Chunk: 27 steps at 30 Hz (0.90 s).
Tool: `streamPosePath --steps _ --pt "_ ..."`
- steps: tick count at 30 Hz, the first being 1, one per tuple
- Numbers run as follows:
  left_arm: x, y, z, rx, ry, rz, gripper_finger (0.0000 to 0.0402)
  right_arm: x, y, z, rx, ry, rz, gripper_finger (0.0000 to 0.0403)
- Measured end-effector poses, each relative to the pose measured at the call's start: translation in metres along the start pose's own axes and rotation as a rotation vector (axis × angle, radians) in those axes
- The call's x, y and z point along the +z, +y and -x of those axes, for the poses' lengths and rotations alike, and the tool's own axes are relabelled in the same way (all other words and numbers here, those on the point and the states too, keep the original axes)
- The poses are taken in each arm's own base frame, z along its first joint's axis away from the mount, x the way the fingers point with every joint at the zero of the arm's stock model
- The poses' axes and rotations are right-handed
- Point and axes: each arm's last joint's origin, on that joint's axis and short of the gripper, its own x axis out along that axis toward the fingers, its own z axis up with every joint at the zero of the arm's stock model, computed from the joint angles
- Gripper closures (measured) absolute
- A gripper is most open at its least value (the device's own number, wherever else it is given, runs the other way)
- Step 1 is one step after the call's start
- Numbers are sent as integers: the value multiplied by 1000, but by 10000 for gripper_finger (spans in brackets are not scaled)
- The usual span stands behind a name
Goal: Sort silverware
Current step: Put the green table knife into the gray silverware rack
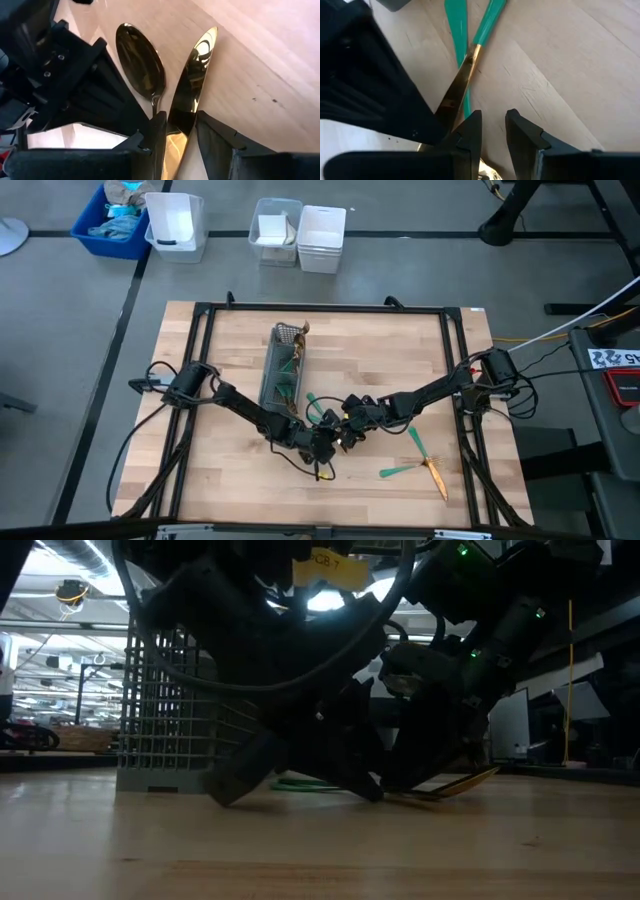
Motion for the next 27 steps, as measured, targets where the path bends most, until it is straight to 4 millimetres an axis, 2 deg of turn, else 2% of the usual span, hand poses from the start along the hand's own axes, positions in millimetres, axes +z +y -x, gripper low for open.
streamPosePath --steps 11,27 --pt "-6 6 -4 12 19 14 304 -1 1 0 37 38 -1 316" --pt "-4 9 -4 84 30 -10 304 -1 1 0 44 48 0 316"
